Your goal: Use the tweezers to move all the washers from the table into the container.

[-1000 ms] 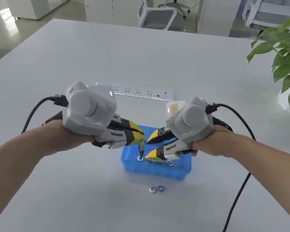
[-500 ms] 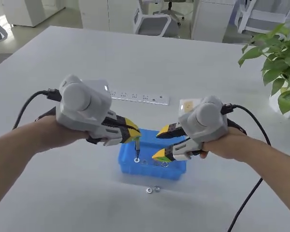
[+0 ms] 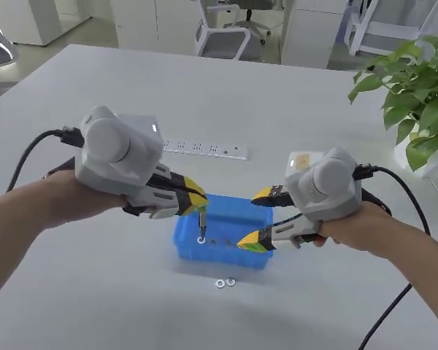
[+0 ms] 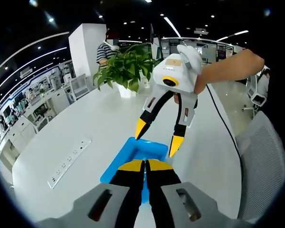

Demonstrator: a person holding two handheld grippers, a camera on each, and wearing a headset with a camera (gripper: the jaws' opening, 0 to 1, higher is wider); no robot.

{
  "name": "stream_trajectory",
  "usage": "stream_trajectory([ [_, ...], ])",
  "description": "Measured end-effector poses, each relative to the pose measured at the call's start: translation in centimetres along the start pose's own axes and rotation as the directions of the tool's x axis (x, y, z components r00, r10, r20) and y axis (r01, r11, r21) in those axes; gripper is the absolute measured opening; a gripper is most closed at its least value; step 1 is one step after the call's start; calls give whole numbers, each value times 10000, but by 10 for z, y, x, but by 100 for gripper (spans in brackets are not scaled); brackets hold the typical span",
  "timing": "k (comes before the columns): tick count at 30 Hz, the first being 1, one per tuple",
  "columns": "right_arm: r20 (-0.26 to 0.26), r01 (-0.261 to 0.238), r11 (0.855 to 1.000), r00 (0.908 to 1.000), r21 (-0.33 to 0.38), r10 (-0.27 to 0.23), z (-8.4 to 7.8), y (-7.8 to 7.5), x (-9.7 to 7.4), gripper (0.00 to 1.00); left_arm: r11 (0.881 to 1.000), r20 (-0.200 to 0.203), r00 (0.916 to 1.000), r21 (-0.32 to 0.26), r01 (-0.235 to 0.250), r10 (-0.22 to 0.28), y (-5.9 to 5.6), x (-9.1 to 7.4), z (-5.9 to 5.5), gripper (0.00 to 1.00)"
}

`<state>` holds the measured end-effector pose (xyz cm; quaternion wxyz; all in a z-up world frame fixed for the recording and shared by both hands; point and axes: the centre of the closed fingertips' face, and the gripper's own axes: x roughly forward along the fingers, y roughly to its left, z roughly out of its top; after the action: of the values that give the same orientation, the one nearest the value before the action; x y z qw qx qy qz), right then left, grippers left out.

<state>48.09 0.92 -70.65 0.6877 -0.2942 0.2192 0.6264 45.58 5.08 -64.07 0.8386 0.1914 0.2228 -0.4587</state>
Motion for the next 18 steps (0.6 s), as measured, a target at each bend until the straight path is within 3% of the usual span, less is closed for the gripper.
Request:
stream_trajectory([
  [18,-25,860,9910,9963,1030,-862,-20,11,-19,67,9980,-69,9980,33,636,-636,-25,3,4,5],
])
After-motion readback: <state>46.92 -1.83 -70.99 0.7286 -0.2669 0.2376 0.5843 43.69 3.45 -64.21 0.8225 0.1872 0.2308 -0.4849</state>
